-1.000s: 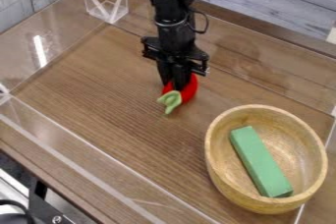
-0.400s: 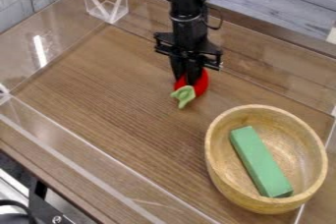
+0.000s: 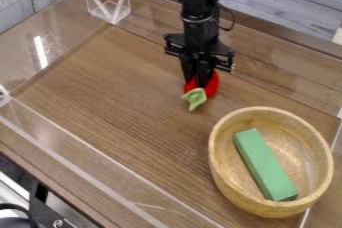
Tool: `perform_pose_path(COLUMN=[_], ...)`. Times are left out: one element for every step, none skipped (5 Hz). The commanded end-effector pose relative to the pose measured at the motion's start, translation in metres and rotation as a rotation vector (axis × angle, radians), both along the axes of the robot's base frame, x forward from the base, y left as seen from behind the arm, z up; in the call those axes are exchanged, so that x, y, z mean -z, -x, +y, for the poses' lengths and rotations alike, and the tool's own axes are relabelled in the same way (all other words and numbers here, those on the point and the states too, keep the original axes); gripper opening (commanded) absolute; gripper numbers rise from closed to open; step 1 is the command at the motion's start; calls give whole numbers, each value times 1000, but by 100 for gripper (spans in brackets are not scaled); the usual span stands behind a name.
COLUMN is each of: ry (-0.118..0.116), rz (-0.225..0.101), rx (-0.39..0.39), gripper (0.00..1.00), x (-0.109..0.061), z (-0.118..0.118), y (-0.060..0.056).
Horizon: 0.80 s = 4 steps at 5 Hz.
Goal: Move the red object to the right side of the table
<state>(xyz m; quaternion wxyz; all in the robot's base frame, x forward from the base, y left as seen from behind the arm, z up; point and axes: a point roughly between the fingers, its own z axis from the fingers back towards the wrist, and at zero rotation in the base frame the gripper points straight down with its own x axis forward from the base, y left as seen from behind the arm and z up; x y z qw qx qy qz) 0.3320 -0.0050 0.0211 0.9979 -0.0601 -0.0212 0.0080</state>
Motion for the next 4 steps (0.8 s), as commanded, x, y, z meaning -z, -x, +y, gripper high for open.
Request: perform_pose_path(ry=[20,27,31,34], rz=[61,77,95,113], rx=[38,47,60,71], gripper=[0,0,0,0], x=[15,16,18,18], z=[-27,-35,-40,-45], y=[9,10,11,11])
